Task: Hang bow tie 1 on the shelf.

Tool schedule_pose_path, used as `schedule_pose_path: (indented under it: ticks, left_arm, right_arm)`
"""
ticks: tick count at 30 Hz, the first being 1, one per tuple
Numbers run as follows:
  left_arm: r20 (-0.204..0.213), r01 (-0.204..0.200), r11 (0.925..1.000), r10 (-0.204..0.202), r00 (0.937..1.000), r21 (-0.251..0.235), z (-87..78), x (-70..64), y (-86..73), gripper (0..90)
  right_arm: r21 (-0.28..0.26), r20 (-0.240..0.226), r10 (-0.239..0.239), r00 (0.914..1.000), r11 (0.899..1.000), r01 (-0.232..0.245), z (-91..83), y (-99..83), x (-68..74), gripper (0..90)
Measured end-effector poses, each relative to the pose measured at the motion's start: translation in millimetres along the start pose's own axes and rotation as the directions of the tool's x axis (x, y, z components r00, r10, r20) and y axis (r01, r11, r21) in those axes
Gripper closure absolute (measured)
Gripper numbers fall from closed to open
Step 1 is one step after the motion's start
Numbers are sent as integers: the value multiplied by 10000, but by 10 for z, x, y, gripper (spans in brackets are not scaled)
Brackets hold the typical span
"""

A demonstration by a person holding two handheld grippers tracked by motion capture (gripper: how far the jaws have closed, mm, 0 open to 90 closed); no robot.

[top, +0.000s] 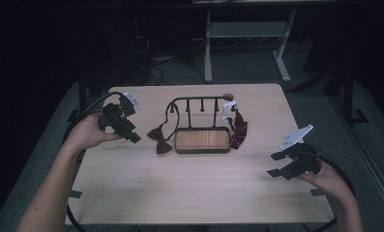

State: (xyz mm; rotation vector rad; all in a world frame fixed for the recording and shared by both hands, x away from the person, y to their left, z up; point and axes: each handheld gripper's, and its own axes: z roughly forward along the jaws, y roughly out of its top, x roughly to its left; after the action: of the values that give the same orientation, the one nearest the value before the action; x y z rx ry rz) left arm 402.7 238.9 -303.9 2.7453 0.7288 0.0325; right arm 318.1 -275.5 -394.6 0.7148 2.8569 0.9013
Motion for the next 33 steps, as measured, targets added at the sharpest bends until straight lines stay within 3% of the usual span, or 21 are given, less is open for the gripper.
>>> schedule_pose_path:
  ticks: [33]
  left_arm:
    - [158,133,9998,-131,9998,-125,289,-120,-280,360]
  right_arm:
    - [75,1,8,10000,10000,-8,9,-10,2,334]
